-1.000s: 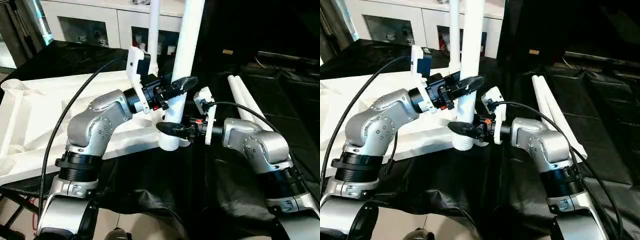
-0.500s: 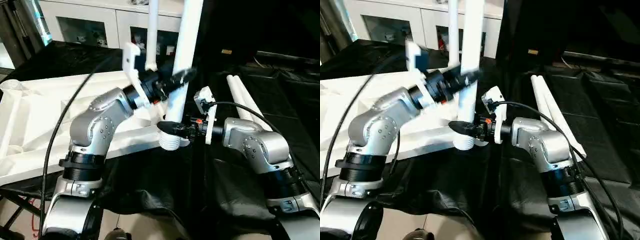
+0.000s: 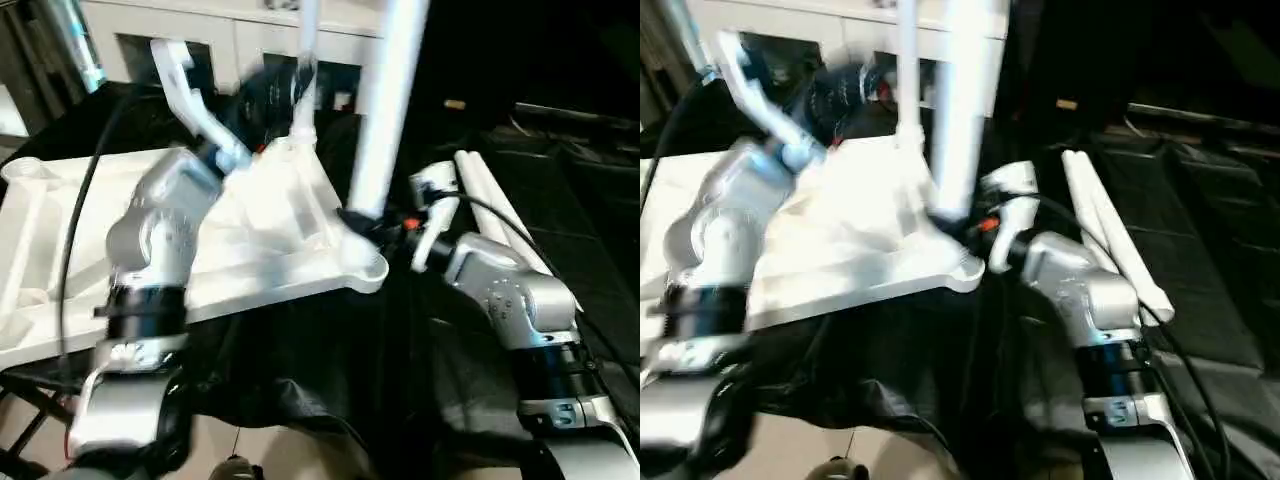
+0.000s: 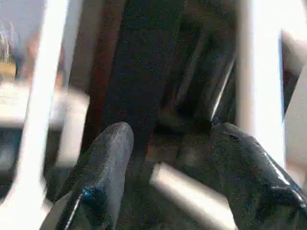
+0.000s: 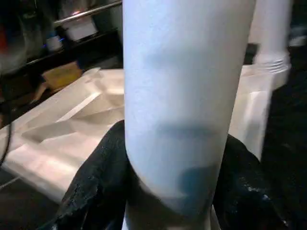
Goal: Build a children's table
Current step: Insert table leg to table base
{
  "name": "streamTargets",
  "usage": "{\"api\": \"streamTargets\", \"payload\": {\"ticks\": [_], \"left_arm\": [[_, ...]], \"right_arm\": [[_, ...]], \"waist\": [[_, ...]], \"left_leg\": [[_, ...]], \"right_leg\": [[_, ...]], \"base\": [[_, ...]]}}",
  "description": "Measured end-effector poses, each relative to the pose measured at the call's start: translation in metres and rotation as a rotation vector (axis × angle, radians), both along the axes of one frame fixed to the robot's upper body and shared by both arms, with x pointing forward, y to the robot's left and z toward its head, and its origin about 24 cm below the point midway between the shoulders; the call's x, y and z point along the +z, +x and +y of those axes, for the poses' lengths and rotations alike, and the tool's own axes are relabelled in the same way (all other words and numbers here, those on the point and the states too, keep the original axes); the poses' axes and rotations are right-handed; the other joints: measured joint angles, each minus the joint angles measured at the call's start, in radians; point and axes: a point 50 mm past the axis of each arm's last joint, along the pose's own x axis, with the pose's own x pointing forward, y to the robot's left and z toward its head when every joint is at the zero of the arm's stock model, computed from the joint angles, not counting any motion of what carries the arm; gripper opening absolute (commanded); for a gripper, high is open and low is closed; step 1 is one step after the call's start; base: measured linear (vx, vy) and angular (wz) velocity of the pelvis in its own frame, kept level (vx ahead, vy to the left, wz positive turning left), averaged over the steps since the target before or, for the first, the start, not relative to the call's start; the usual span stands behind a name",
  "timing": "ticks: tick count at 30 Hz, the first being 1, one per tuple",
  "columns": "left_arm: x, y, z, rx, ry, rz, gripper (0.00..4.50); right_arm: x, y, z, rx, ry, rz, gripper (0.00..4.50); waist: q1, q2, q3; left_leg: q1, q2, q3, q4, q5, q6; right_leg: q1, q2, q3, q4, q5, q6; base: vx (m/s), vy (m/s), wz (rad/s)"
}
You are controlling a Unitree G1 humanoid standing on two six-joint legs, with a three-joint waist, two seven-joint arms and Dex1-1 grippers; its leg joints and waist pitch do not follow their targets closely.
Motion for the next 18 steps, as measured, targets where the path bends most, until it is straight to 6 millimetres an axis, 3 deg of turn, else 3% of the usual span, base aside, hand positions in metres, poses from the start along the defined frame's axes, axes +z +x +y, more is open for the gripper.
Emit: {"api": "streamTargets", "payload": {"ticks": [5,9,12,18], "left_arm": [[-0.029,0.007,-0.017,0.014,0.146,0.104,2.99],[-0.011,0.012,-0.04,-0.021,0.103,0.064,2.99],[0.005,0.006,-0.055,-0.115,0.019,0.016,2.99],[0.017,-0.005,-0.066,-0.236,-0.035,-0.031,2.99]], "right_arm": [[-0.01,-0.005,0.002,0.005,-0.01,0.015,1.9],[-0.011,-0.006,0.007,0.015,-0.008,0.011,1.9],[-0.01,-0.006,0.009,0.017,-0.005,-0.006,1.9],[-0.011,-0.006,0.008,0.007,-0.034,-0.01,1.9]], "waist": [[-0.001,0.0,0.0],[-0.002,0.0,0.0],[-0.004,0.001,0.0],[-0.004,0.002,0.0]], "left_leg": [[0.0,0.0,0.0,0.0,0.001,-0.001],[0.0,0.0,0.0,0.0,0.001,-0.002],[0.0,0.0,0.0,0.0,0.001,-0.001],[0.001,0.0,0.0,0.0,0.001,-0.001]], "right_leg": [[0.0,0.0,0.0,0.0,0.001,0.001],[0.0,0.0,0.0,0.001,0.001,0.001],[-0.001,0.0,0.0,0.001,0.001,0.001],[0.0,0.0,0.0,0.002,0.002,0.0]], "base": [[0.0,0.0,0.0],[0.0,0.0,0.0],[0.0,0.0,0.0],[0.0,0.0,0.0]]}}
